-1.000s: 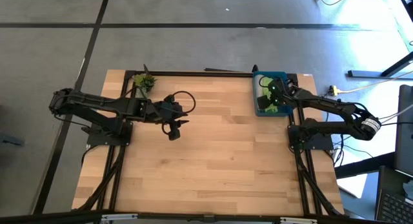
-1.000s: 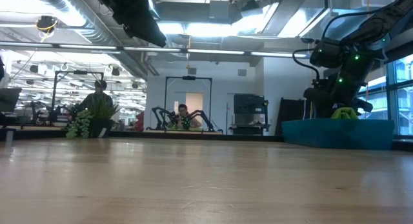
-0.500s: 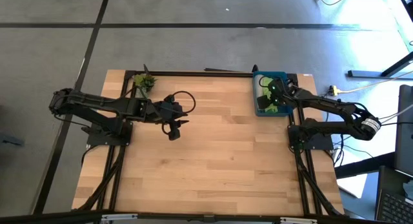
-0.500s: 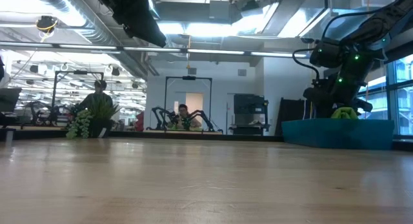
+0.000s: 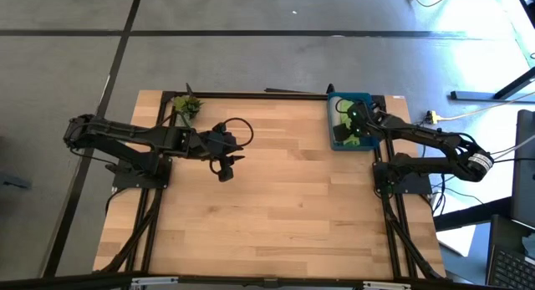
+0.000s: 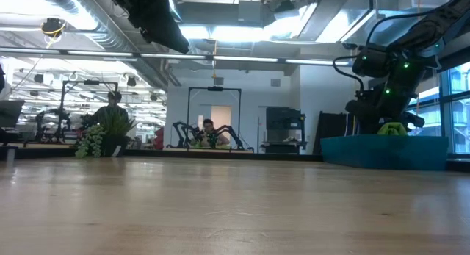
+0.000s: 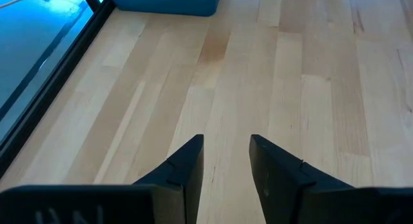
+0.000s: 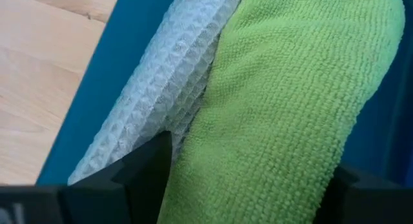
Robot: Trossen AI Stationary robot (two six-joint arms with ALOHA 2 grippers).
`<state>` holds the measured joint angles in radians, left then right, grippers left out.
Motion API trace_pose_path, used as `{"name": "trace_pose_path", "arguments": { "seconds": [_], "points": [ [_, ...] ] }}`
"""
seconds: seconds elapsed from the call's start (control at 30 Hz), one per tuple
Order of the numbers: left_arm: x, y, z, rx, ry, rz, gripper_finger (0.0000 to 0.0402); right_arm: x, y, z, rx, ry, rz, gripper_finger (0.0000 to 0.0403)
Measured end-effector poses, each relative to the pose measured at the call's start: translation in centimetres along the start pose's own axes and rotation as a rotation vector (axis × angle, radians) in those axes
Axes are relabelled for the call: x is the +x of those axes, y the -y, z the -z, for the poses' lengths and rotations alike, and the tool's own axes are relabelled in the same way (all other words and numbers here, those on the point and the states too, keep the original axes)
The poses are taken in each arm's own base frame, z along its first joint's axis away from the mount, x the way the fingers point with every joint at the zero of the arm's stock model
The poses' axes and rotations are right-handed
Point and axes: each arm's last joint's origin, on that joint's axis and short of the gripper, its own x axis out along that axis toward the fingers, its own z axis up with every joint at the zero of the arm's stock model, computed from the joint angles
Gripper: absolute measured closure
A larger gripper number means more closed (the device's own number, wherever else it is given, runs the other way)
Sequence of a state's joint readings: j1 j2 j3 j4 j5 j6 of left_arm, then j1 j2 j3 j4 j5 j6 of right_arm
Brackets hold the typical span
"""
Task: Roll microfiber towels into tight, uniform cylinder then place into a basket
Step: Put the green towel into the blue bin
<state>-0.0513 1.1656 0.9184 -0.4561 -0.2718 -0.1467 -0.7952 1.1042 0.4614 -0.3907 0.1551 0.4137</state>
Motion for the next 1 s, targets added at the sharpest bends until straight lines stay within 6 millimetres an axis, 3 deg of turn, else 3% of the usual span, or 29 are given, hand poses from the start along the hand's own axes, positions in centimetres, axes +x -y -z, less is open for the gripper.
{"name": "trace_pose_path", "arguments": {
  "seconds": [0.17, 0.47, 0.73, 1.0],
  "points": [
    [0.0, 0.0, 0.0, 0.000, 0.000, 0.000, 0.0285, 0.0, 0.1, 0.2, -0.002, -0.021, 0.009, 0.0113],
    [0.0, 0.0, 0.0, 0.000, 0.000, 0.000, 0.0285, 0.0, 0.1, 0.2, 0.001, -0.019, 0.009, 0.0008],
    [0.0, 0.0, 0.0, 0.000, 0.000, 0.000, 0.0285, -0.3, 0.1, 0.1, 0.053, -0.004, 0.003, 0.0015],
    [0.0, 0.0, 0.0, 0.000, 0.000, 0.000, 0.0285, -2.4, 0.5, -0.1, 0.069, 0.102, -0.009, 0.0015]
  ]
}}
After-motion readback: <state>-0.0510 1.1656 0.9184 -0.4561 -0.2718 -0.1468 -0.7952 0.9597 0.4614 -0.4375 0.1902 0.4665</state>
